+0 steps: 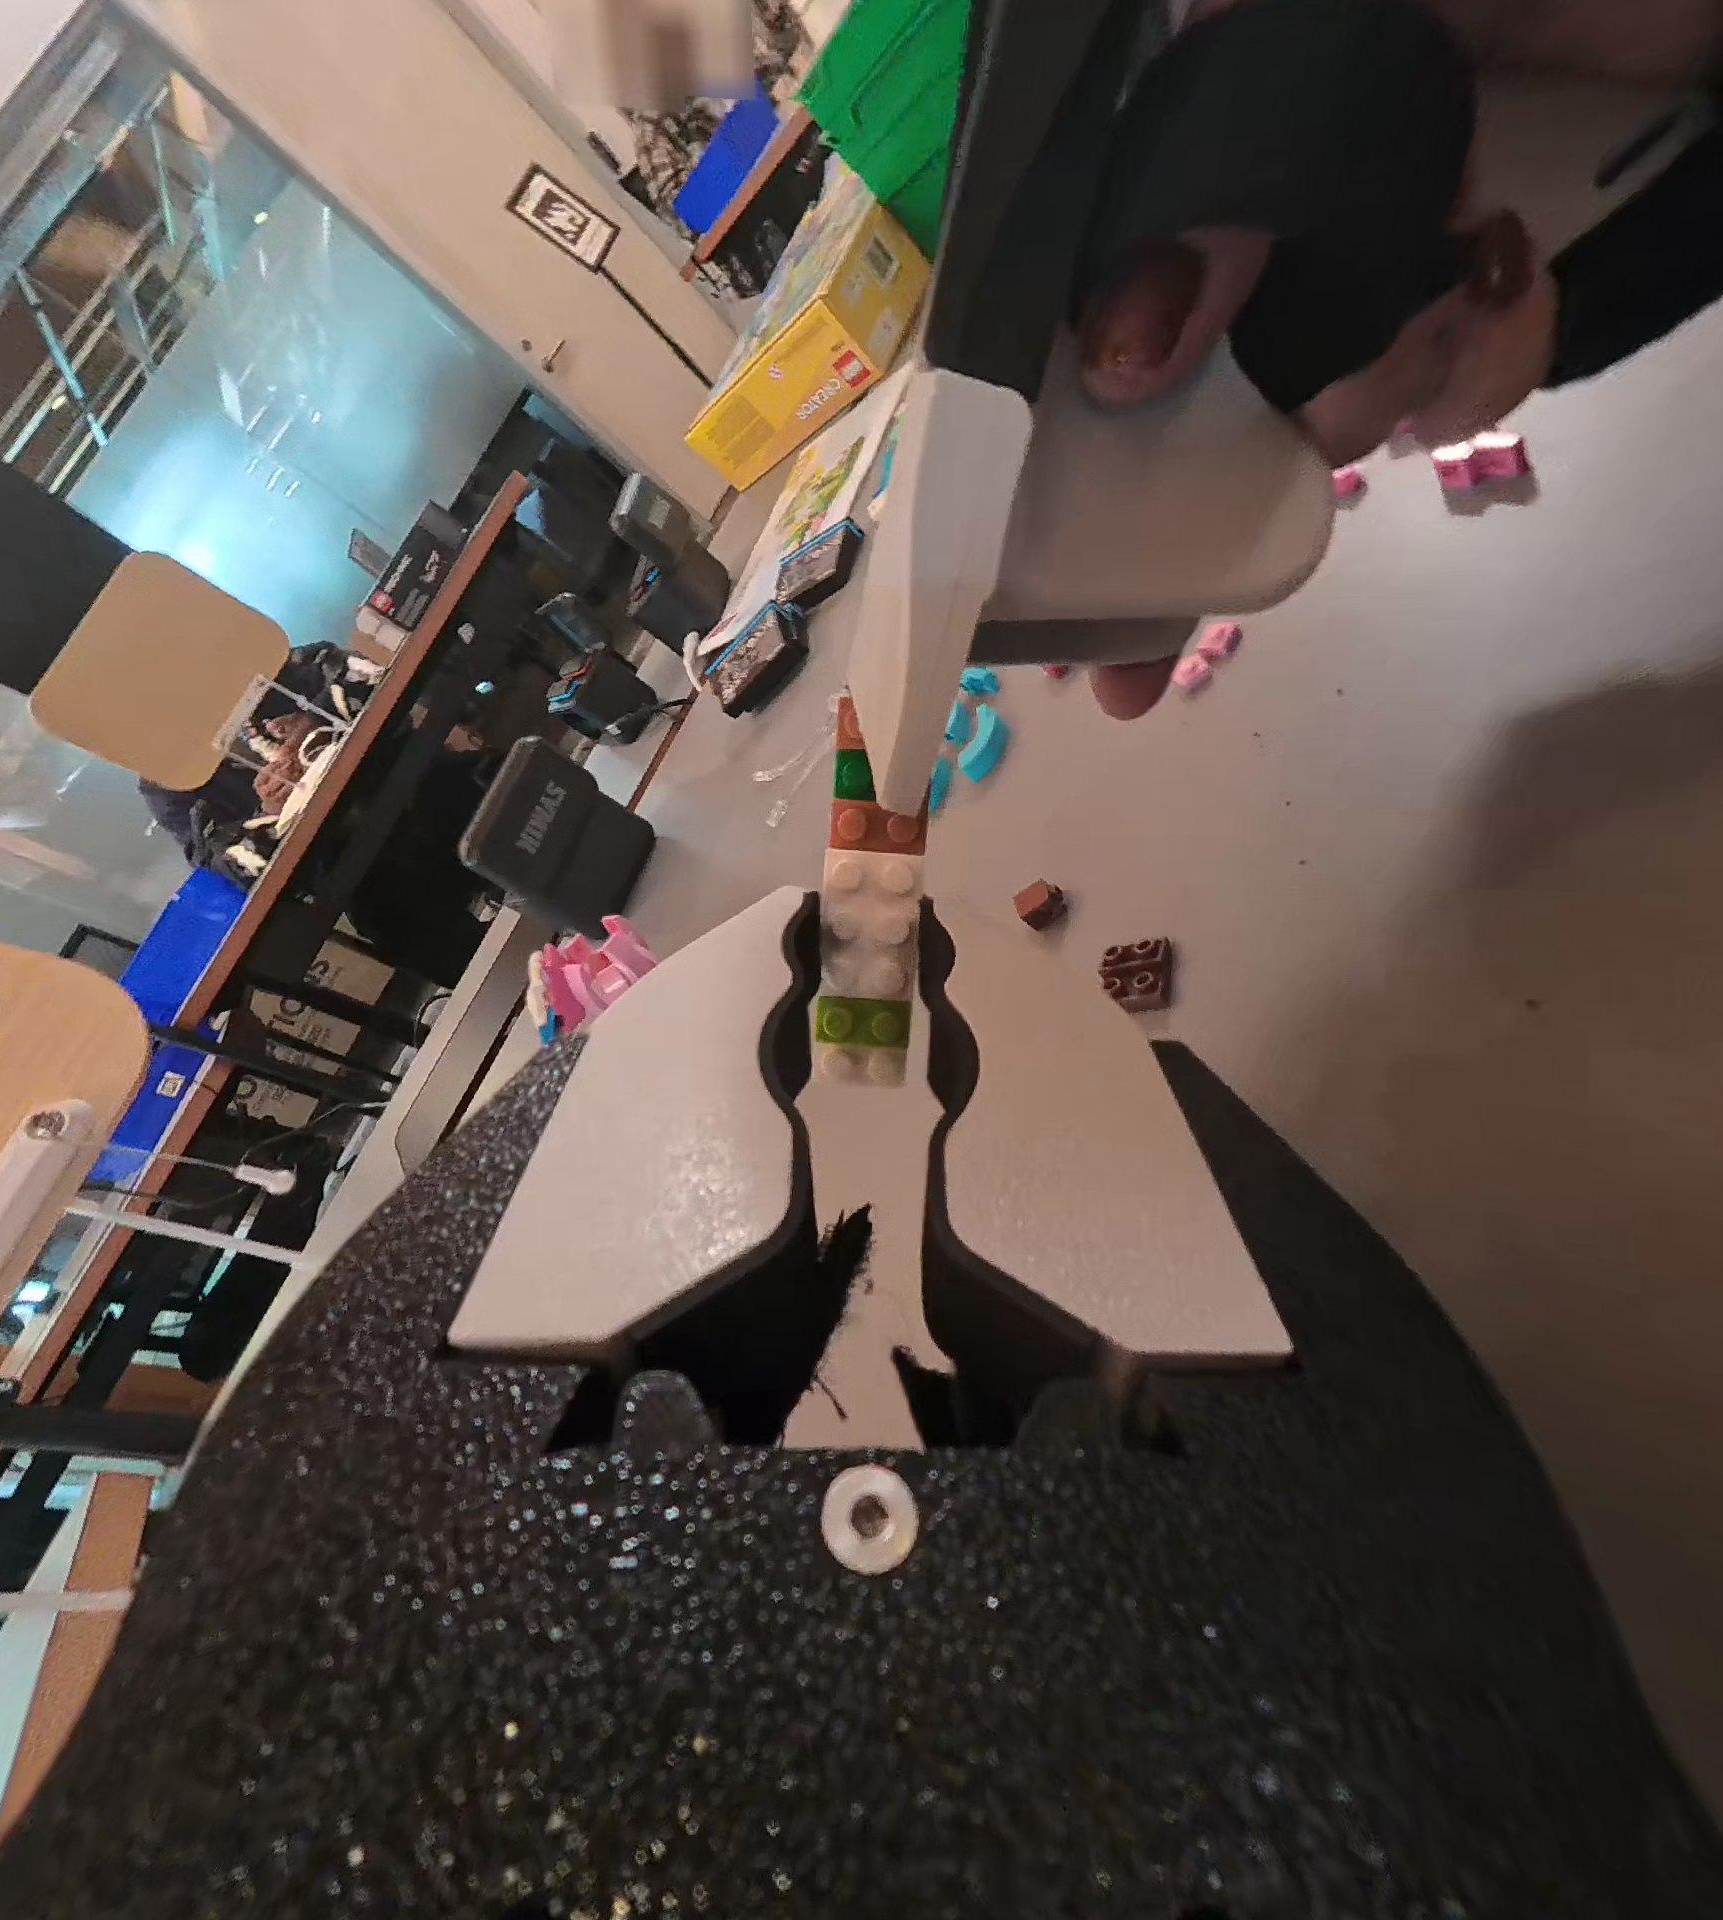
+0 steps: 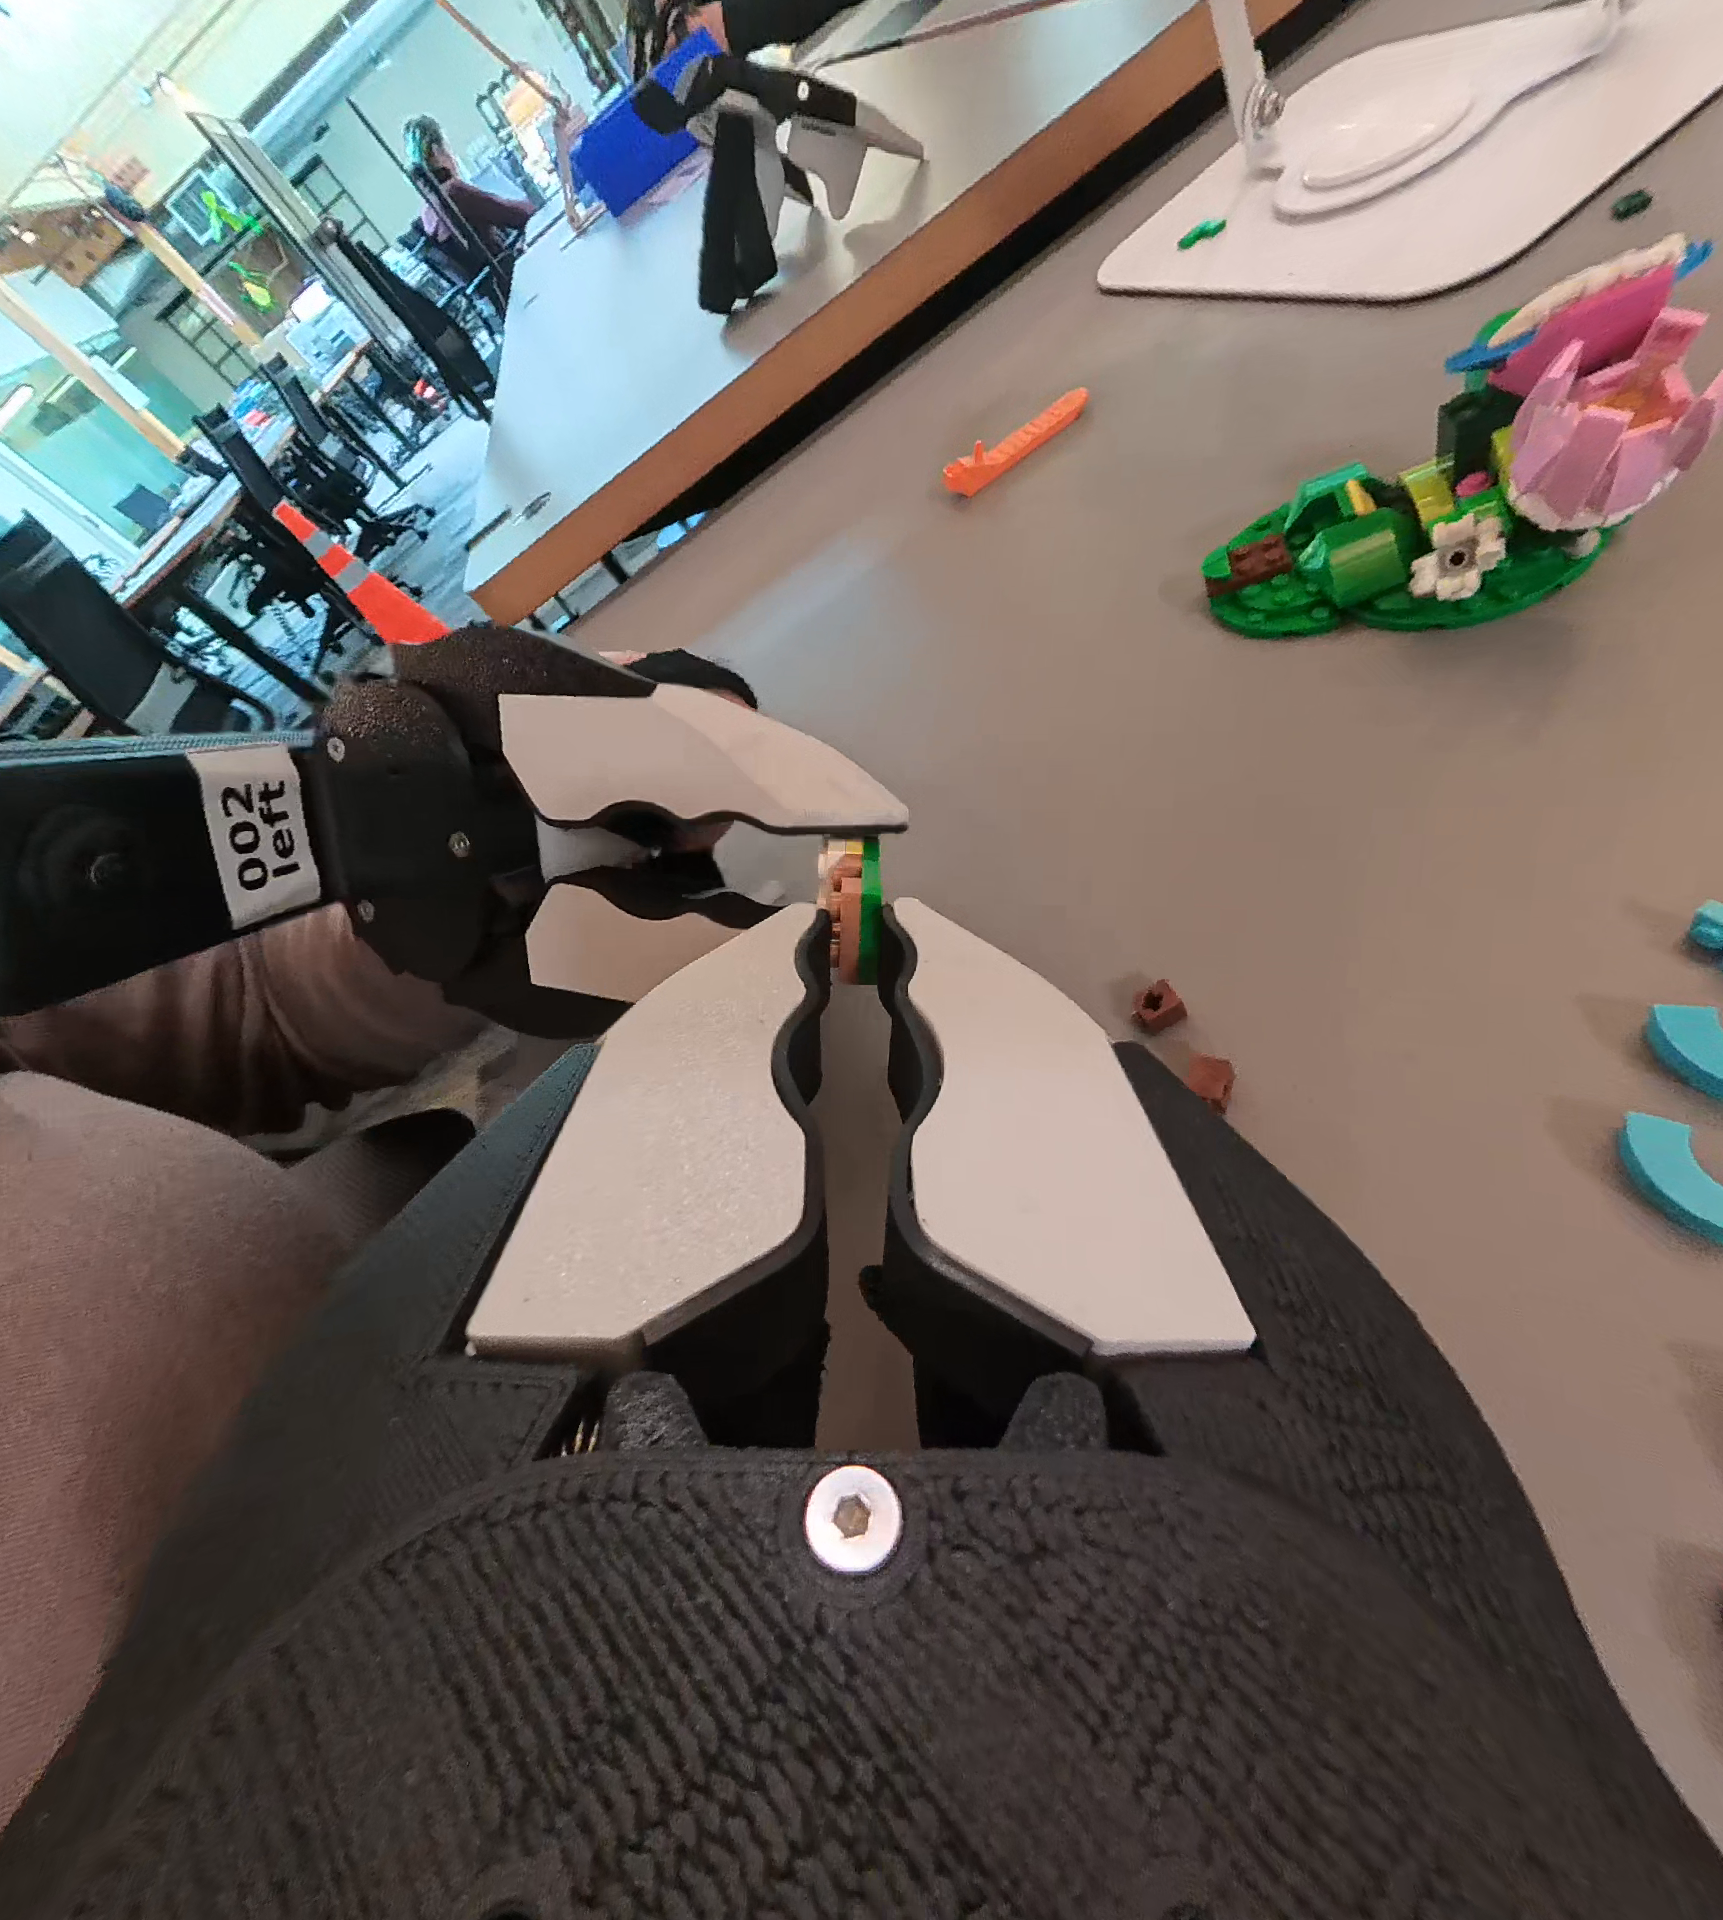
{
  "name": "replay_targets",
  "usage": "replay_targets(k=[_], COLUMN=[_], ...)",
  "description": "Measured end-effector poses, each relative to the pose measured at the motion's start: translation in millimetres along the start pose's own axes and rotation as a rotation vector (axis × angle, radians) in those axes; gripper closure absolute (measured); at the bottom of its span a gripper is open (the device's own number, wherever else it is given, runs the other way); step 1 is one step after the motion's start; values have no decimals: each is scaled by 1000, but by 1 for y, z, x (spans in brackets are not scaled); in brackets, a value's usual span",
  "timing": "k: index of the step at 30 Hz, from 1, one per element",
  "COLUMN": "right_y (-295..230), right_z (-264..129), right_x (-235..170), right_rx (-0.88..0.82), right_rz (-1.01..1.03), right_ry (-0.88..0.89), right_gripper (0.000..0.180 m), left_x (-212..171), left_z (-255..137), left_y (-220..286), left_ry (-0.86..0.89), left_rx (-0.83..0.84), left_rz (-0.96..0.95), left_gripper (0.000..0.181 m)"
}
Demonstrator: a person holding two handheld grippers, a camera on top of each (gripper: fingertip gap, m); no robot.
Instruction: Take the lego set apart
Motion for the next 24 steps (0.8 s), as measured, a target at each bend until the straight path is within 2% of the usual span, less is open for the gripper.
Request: replay_targets(k=[7,15,18,22,24], right_y=[-2,-2,-4,-12,-13], right_z=[0,3,3,5,5], right_x=[5,2,0,-3,-4], right_rx=[-49,-66,-58,-75,-54], right_rz=[-38,-19,-121,-455,-537], right_ry=[41,45,42,-9,-33], right_gripper=[174,174,173,170,169], left_x=[2,3,3,-3,-6], left_z=[1,5,3,4,4], left_y=[-2,6,0,-6,-9], left_ry=[-2,-45,-36,-14,8], left_rx=[106,113,45,-87,-170], left_rz=[92,243,110,-92,-197], left_gripper=[147,163,164,165,165])
Point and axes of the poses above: each gripper's, where its closed fingertips meet, z out along the fingers, x out of its top, y = z × x across the jaws, the point moved 9 cm from there along -z, back along the fingers, and after that the axes turned 12 degrees about y, right-handed, at the moved point
